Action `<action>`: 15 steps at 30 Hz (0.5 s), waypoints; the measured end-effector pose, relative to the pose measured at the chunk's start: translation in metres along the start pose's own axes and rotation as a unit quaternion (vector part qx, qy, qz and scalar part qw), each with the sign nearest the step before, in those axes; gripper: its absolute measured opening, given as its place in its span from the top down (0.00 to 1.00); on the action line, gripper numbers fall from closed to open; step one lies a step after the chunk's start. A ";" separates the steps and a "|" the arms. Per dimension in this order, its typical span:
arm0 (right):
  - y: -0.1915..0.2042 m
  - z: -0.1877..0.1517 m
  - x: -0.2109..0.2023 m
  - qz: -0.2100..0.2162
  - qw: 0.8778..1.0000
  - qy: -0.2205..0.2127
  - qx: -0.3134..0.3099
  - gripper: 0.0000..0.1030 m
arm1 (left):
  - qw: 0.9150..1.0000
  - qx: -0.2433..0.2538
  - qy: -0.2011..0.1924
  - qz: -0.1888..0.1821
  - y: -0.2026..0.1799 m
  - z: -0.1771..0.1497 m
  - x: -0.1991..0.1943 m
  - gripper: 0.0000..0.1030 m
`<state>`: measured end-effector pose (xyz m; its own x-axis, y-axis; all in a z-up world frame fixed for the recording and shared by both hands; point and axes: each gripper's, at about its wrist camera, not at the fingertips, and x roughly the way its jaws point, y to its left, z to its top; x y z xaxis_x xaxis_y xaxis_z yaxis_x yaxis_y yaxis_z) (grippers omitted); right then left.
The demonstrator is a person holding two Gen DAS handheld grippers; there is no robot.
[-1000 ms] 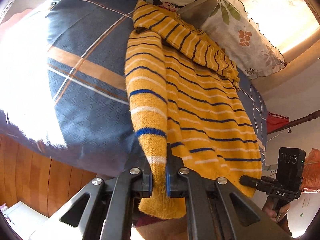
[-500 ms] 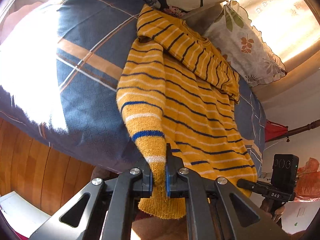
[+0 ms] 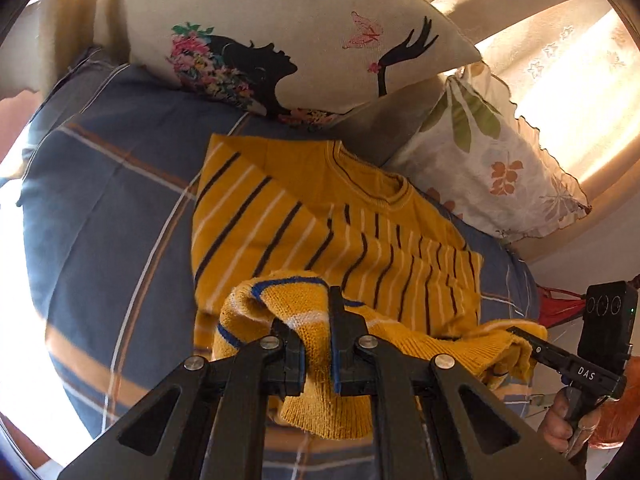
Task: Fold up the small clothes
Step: 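Lift the hem with the left tool and fold it toward the collar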
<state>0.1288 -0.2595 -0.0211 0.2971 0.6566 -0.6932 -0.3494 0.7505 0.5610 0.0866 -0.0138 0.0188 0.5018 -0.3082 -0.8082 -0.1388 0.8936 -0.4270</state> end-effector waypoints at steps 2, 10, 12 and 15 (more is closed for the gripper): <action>-0.016 0.032 0.023 -0.033 0.999 -0.002 0.021 0.91 | 1.000 0.009 0.009 0.010 -0.002 0.028 0.029 0.91; -0.088 0.085 0.093 -0.084 0.987 0.016 0.133 0.84 | 0.996 -0.016 0.069 -0.059 0.022 0.076 0.091 0.84; -0.098 0.088 0.095 -0.063 0.985 0.009 0.163 0.81 | 0.994 -0.013 0.067 -0.084 0.027 0.076 0.085 0.75; -0.098 0.093 0.091 -0.052 0.985 -0.002 0.162 0.75 | 0.993 -0.012 0.061 -0.105 0.037 0.073 0.073 0.63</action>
<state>0.2730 -0.2666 -0.0967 0.3193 0.5749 -0.7534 -0.0154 0.7980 0.6024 0.1806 0.0208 -0.0269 0.4150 -0.5248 -0.7432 -0.0632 0.7983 -0.5989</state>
